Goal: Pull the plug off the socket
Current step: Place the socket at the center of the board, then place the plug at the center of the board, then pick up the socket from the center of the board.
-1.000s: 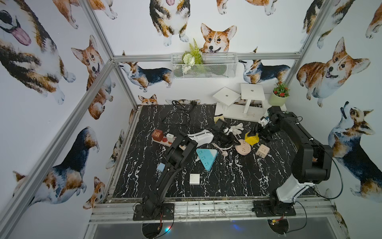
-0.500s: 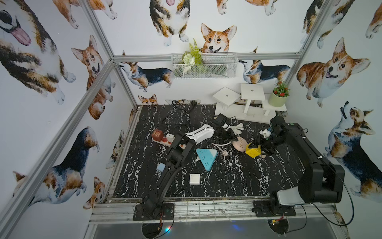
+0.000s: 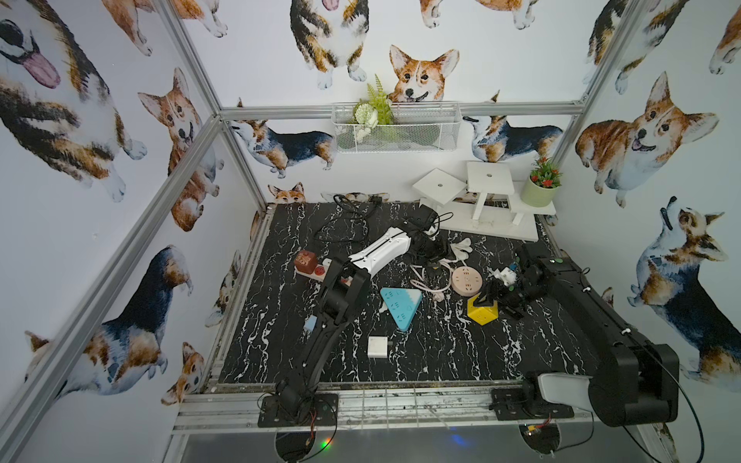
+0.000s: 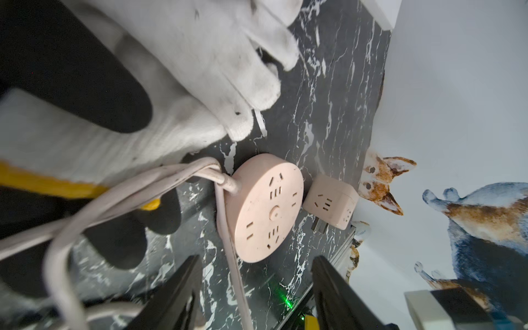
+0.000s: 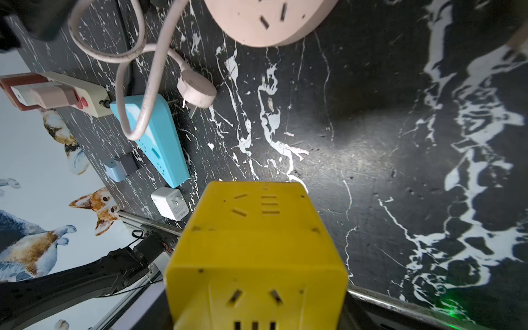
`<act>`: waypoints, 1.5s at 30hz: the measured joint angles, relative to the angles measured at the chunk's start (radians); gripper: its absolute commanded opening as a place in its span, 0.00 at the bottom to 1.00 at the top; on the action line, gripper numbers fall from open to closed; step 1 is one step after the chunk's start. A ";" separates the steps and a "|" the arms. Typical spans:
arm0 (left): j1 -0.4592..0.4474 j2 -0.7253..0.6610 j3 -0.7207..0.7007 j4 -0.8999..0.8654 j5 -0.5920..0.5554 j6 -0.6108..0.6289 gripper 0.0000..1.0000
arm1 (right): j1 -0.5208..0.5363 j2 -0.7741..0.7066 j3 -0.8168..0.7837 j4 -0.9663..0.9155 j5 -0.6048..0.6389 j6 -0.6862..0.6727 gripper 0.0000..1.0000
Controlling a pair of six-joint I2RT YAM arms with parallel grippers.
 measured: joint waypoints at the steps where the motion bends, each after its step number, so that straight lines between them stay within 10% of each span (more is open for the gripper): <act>1: 0.005 -0.025 0.001 -0.013 -0.028 0.015 0.66 | 0.005 0.001 -0.015 0.020 0.000 0.018 0.05; 20: 0.101 -0.457 -0.250 -0.198 -0.566 0.215 0.69 | 0.043 0.177 -0.066 0.154 0.111 0.066 0.62; 26: 0.143 -0.548 -0.365 -0.204 -0.690 0.219 0.74 | 0.043 0.160 -0.013 0.100 0.190 0.077 1.00; 36: 0.193 -0.654 -0.466 -0.204 -0.849 0.225 0.88 | 0.044 0.150 0.253 -0.121 0.342 0.087 1.00; 45: 0.365 -0.670 -0.496 -0.275 -0.819 0.058 0.79 | 0.252 0.274 0.474 -0.068 0.294 0.092 1.00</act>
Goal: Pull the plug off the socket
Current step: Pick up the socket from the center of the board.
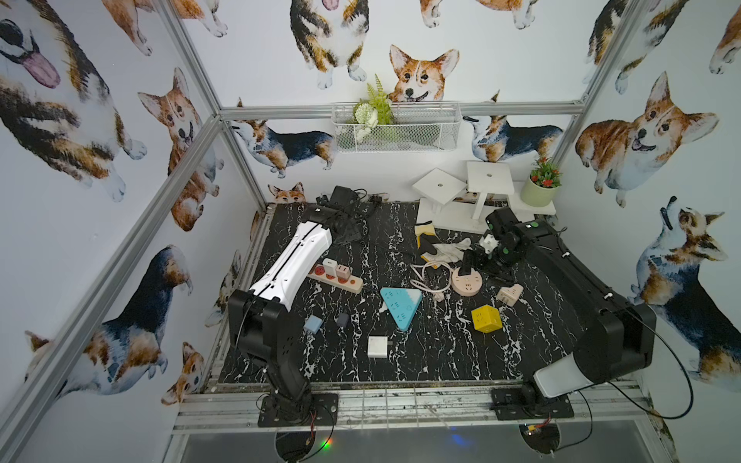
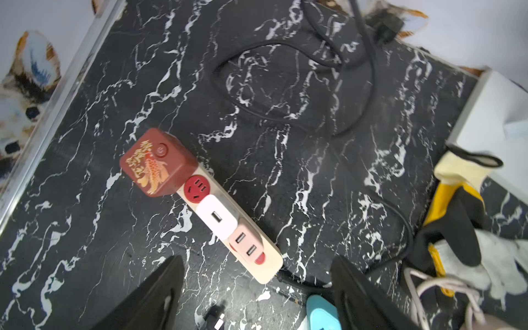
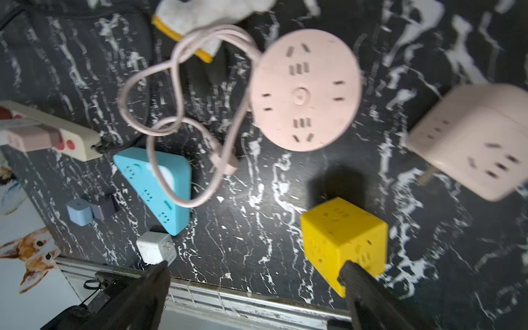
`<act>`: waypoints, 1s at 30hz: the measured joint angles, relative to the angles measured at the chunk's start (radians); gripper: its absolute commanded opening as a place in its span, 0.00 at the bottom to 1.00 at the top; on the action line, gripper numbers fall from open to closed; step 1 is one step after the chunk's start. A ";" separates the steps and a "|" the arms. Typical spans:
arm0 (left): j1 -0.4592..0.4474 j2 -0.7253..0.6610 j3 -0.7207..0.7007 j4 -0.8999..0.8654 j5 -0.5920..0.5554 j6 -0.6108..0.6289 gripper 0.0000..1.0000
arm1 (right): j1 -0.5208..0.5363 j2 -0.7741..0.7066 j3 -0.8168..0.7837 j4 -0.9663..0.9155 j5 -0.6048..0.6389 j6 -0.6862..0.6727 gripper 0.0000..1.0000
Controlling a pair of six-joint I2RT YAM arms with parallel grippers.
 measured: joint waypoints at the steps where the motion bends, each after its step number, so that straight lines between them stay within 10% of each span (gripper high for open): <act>1: 0.023 -0.009 -0.013 0.001 0.012 -0.023 0.73 | 0.035 0.024 0.017 0.025 -0.006 0.002 1.00; 12: 0.087 0.082 -0.002 -0.136 0.089 -0.352 0.47 | 0.180 0.280 0.197 0.228 -0.027 0.021 0.99; 30: 0.032 0.251 0.012 -0.124 0.173 -0.606 0.50 | 0.198 0.392 0.238 0.286 -0.116 -0.034 0.98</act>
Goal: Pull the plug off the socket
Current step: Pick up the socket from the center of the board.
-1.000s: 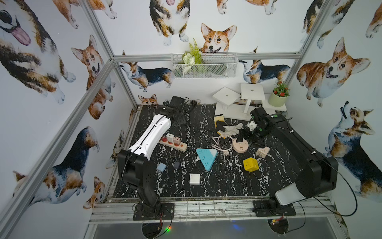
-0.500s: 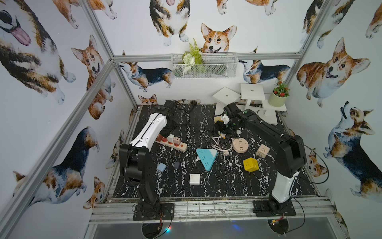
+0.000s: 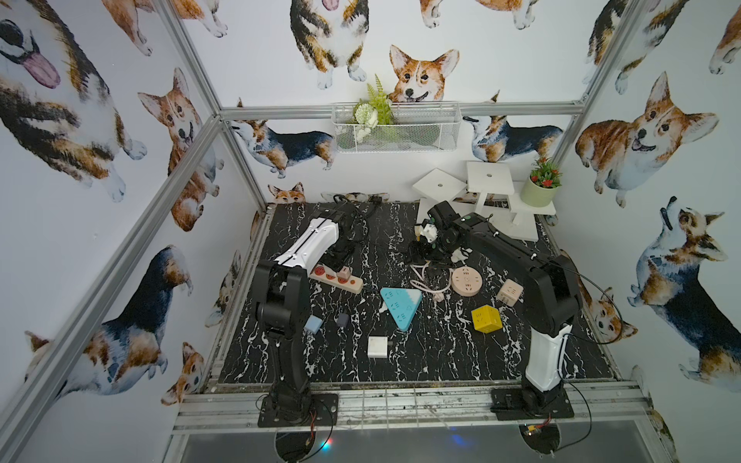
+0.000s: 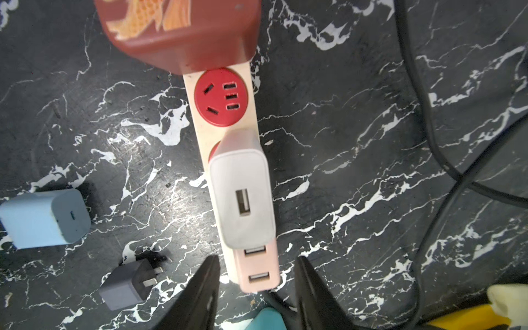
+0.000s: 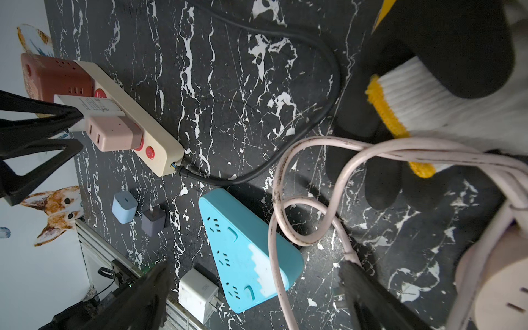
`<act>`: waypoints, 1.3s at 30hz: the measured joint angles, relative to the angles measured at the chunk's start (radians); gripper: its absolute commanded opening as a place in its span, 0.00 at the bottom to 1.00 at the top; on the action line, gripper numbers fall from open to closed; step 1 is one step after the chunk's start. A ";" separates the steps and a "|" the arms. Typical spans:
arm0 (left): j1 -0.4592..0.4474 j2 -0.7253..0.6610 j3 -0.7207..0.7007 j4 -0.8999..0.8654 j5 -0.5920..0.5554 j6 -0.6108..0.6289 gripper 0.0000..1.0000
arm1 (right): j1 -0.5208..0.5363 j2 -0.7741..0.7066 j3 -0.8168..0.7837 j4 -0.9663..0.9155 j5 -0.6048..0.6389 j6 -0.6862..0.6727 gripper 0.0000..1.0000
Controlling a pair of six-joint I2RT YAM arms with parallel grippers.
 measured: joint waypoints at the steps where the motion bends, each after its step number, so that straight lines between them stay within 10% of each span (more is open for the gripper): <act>1: -0.001 0.003 0.000 0.000 0.002 -0.004 0.50 | 0.000 0.000 -0.004 0.000 -0.003 0.000 0.99; 10: -0.006 0.042 -0.016 0.000 0.016 -0.037 0.44 | 0.000 -0.003 -0.030 0.009 -0.009 0.000 0.98; 24: 0.003 0.034 0.015 -0.015 0.049 -0.012 0.00 | 0.044 0.134 0.070 0.084 -0.140 0.037 0.92; 39: 0.026 -0.066 -0.048 0.067 0.132 0.068 0.00 | 0.141 0.346 0.245 0.163 -0.298 0.122 0.72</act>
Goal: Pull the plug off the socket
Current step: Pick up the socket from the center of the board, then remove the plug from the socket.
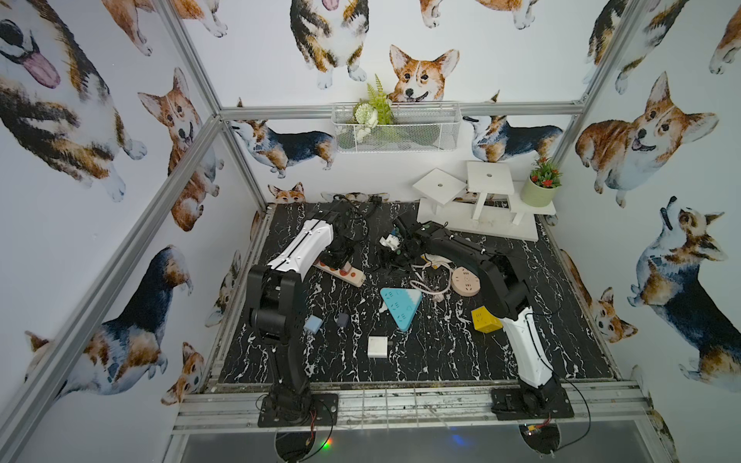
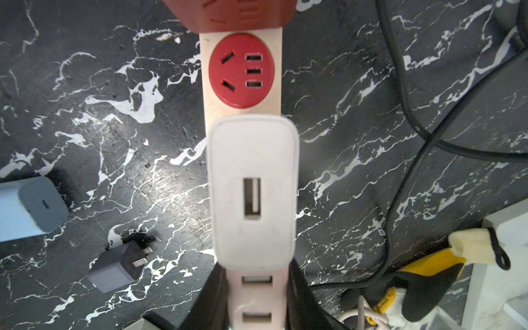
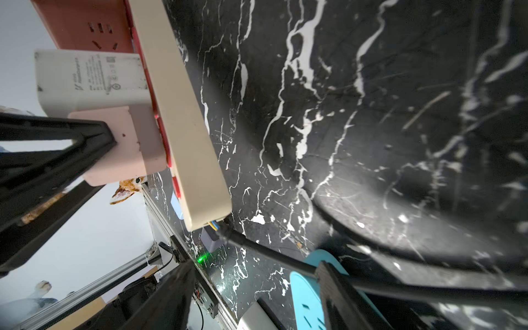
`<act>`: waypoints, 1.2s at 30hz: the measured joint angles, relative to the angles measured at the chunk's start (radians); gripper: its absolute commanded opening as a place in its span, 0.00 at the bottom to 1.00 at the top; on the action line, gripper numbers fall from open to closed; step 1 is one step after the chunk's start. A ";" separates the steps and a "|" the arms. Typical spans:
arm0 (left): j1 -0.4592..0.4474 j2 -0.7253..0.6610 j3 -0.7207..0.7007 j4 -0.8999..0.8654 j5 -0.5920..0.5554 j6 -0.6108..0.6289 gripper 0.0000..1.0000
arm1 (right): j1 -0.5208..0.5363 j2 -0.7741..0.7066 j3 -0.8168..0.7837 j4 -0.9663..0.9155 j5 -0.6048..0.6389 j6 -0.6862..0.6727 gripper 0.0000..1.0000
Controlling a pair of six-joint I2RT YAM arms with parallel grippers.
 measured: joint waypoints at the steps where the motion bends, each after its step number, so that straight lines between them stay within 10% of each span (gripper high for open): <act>1: 0.000 -0.002 -0.005 0.006 0.006 0.000 0.00 | 0.003 0.000 -0.003 0.011 -0.008 0.015 0.71; 17: 0.001 -0.042 -0.072 0.098 0.073 -0.001 0.00 | 0.006 0.087 0.022 0.124 -0.152 0.117 0.66; 27: 0.001 -0.067 -0.121 0.158 0.107 -0.005 0.00 | 0.012 0.114 0.019 0.183 -0.211 0.151 0.40; 33: 0.005 -0.096 -0.156 0.187 0.099 0.001 0.00 | 0.013 0.117 -0.011 0.248 -0.259 0.144 0.00; 36: 0.005 -0.120 -0.201 0.233 0.104 0.005 0.00 | 0.014 0.112 -0.030 0.268 -0.245 0.152 0.00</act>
